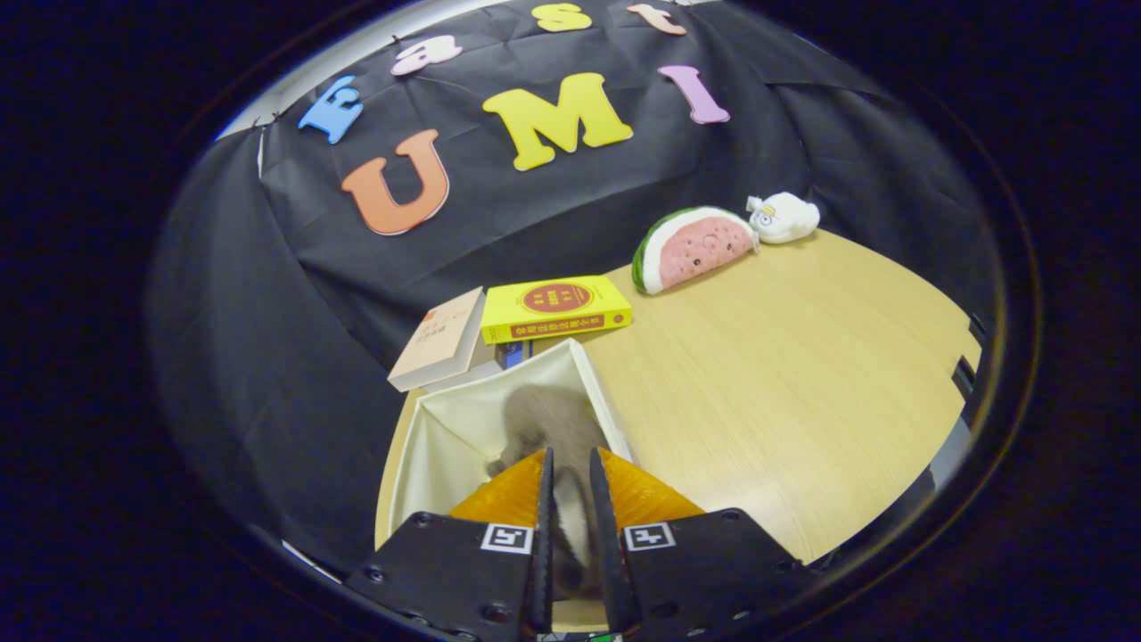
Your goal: Open the storage box then place both shoes into the box .Put the left shoe in first, then the right shoe, with the right side of both shoes facing outward in a uniform manner.
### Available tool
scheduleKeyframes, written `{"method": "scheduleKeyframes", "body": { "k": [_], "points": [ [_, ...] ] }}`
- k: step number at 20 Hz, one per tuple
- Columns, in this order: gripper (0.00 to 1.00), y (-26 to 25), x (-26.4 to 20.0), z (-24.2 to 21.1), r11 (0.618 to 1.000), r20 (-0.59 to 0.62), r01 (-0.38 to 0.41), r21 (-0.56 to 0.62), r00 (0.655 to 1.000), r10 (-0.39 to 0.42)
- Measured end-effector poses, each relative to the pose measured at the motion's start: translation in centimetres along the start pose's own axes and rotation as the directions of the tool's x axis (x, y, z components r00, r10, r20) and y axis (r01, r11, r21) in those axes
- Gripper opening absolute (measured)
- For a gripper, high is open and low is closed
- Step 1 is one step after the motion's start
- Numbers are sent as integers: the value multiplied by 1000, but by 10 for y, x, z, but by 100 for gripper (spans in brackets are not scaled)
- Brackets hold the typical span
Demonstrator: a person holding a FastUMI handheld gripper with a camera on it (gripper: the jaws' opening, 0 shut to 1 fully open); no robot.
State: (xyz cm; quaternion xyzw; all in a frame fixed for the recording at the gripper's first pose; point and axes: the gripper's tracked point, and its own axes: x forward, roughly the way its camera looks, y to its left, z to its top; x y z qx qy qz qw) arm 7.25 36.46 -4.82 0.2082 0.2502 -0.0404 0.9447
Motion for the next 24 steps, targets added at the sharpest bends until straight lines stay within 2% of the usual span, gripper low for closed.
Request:
{"method": "scheduleKeyframes", "body": {
  "k": [3, 5, 7, 11, 12, 15, 18, 24],
  "points": [
    [36, 9, -18, 24, 996, 94, -62, -66, 993, 68],
    [47, 12, -35, 39, 987, 169, -102, -126, 978, 123],
    [57, 7, -48, 53, 974, 247, -109, -199, 956, 157],
    [94, -7, -74, 77, 942, 355, -102, -320, 909, 219],
    [96, -10, -81, 84, 929, 381, -113, -352, 889, 253],
    [97, -46, -94, 106, 903, 454, -79, -422, 844, 286],
    [96, -82, -112, 122, 901, 500, -84, -426, 808, 312],
    [96, -150, -156, 148, 884, 541, -62, -463, 770, 338]
  ]
}}
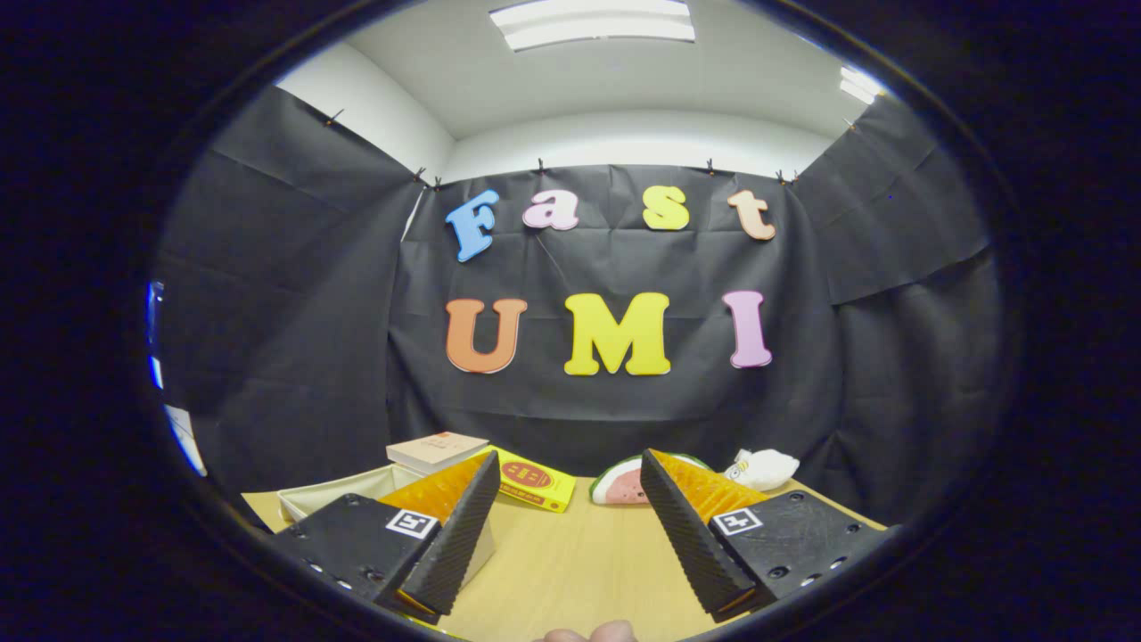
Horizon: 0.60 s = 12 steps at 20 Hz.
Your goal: Open the storage box then place both shoes into the box .Put the left shoe in first, then the right shoe, with the right side of both shoes facing outward in a uniform manner.
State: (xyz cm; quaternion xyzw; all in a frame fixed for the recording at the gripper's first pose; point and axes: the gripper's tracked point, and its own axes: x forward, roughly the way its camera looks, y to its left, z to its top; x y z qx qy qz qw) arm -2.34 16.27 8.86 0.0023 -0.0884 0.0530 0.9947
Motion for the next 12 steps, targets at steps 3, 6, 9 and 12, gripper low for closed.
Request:
{"method": "scheduleKeyframes", "body": {
  "k": [3, 6, 9, 12],
  "points": [
    [95, -27, -21, 2, 1000, -19, 5, 25, 1000, -4],
    [95, -54, -43, 13, 999, -21, 35, 25, 999, -35],
    [95, -57, -58, 19, 998, -21, 24, 62, 1000, -23],
    [95, -48, -60, 11, 998, -35, 4, 60, 999, -2]
  ]
}}
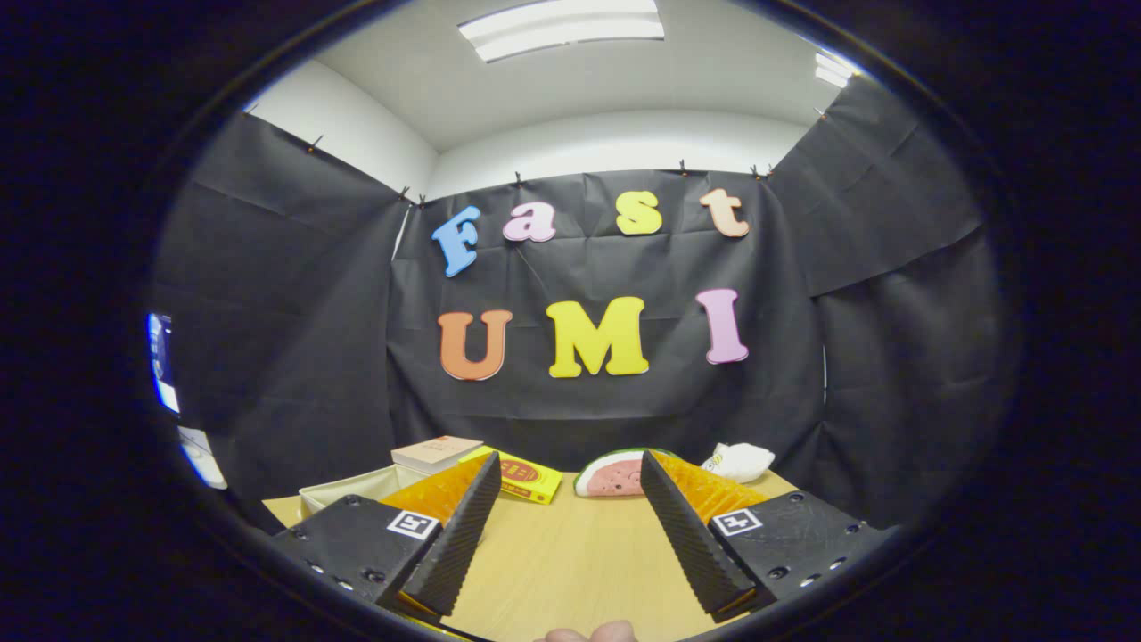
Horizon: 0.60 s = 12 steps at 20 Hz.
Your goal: Open the storage box then place both shoes into the box .Put the left shoe in first, then the right shoe, with the right side of both shoes facing outward in a uniform manner.
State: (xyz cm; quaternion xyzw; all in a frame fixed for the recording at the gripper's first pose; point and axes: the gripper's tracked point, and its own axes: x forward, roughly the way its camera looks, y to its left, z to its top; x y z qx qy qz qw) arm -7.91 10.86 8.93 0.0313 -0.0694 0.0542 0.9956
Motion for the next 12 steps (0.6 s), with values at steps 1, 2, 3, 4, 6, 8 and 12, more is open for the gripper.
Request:
{"method": "scheduleKeyframes", "body": {
  "k": [1, 2, 3, 4, 6, 8, 12],
  "points": [
    [95, 5, -2, -6, 1000, -16, -7, 0, 1000, 7],
    [95, 8, -3, -12, 1000, -34, -6, -1, 999, 6],
    [95, 10, -2, -17, 1000, -46, -2, -2, 999, 2],
    [95, 10, 0, -22, 1000, -57, 6, -6, 998, -6],
    [95, 4, 3, -34, 999, -73, 41, -21, 996, -42],
    [95, 6, 5, -44, 998, -88, 54, -14, 995, -55],
    [95, 9, 1, -51, 998, -109, 58, -22, 992, -60]
  ]
}}
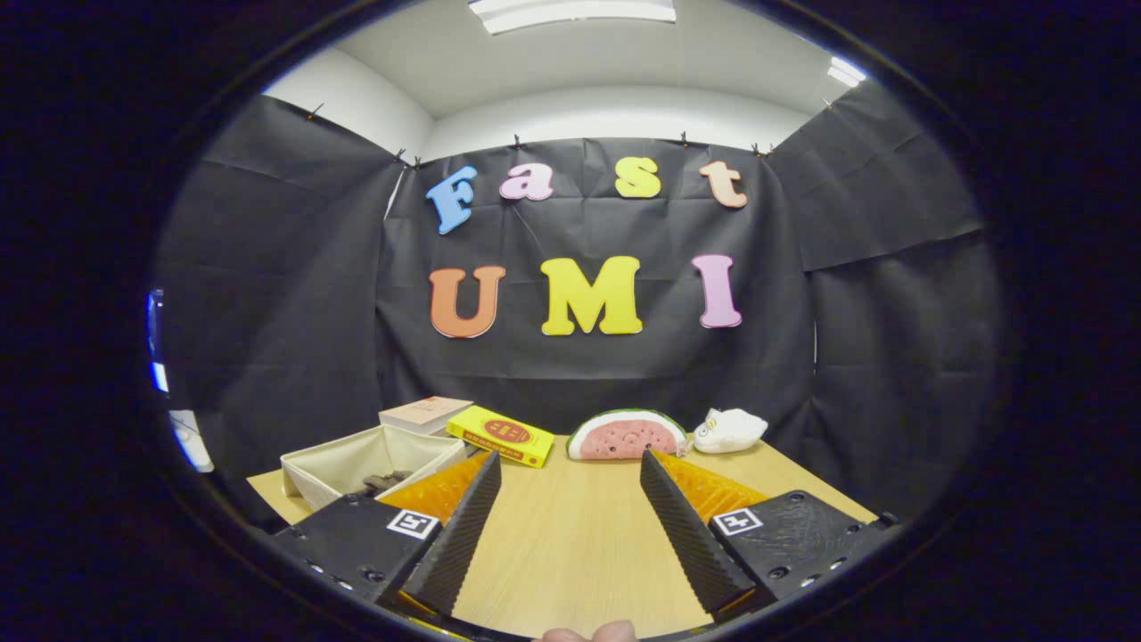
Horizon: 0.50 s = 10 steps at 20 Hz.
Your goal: Open the storage box then place both shoes into the box .Put the left shoe in first, then the right shoe, with the right side of both shoes facing outward in a uniform manner.
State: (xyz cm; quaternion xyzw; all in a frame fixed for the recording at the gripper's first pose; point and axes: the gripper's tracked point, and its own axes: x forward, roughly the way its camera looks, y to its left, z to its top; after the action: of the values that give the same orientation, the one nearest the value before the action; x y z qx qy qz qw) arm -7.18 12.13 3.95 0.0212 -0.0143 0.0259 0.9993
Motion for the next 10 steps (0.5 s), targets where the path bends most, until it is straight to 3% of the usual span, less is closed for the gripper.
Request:
{"method": "scheduleKeyframes", "body": {
  "k": [4, 10],
  "points": [
    [95, 7, 1, -16, 999, -53, -35, 27, 998, 37],
    [95, 4, 3, -18, 1000, -53, -13, 17, 999, 14]
  ]
}}
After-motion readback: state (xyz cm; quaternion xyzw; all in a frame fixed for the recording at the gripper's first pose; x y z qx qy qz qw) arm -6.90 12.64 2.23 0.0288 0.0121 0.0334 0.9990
